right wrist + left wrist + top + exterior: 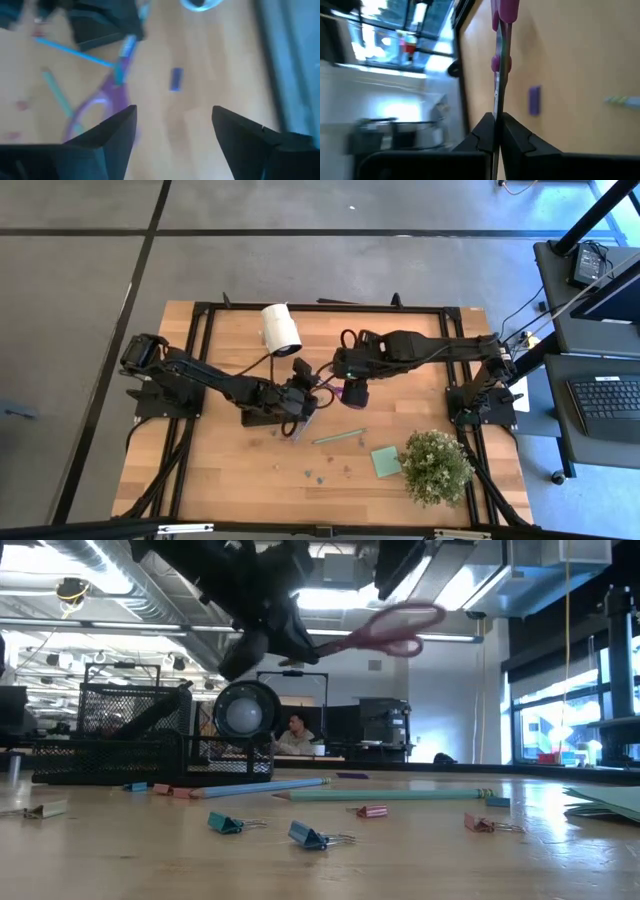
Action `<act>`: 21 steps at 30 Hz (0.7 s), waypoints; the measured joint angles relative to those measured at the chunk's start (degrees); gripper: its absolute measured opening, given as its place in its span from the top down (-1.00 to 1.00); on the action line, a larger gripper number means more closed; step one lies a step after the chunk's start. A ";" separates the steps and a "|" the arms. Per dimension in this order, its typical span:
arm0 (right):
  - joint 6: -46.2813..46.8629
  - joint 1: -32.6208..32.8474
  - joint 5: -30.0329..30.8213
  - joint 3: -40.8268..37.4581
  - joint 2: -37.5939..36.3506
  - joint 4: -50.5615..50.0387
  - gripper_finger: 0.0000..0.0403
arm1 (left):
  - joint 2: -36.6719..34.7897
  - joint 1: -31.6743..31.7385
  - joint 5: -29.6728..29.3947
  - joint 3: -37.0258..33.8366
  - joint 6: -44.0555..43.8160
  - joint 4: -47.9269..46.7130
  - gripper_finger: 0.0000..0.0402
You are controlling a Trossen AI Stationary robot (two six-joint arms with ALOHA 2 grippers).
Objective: Pick and place office supplies into organizer
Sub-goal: Put the purple scissors into the black desk organizer
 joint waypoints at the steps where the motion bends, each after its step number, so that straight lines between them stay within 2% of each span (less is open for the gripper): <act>1: -0.47 0.32 1.73 0.68 0.00 -0.57 -0.30 | -0.95 0.39 2.02 0.00 -2.65 -1.54 0.97; 5: -3.00 1.98 5.92 2.58 0.00 -1.55 -0.30 | -4.77 2.32 10.29 0.00 -12.06 -3.96 0.97; 10: -5.15 4.71 6.06 2.75 -0.43 -2.15 -0.30 | -8.98 5.45 24.47 -0.27 -18.74 -4.82 0.97; 15: -5.11 7.18 6.07 2.65 -4.93 -1.56 -0.30 | -12.63 8.69 36.20 -3.56 -20.36 0.29 0.97; 21: -7.31 8.76 5.99 2.67 -11.83 4.71 -0.30 | -16.84 11.92 44.90 -11.18 -23.13 13.22 0.97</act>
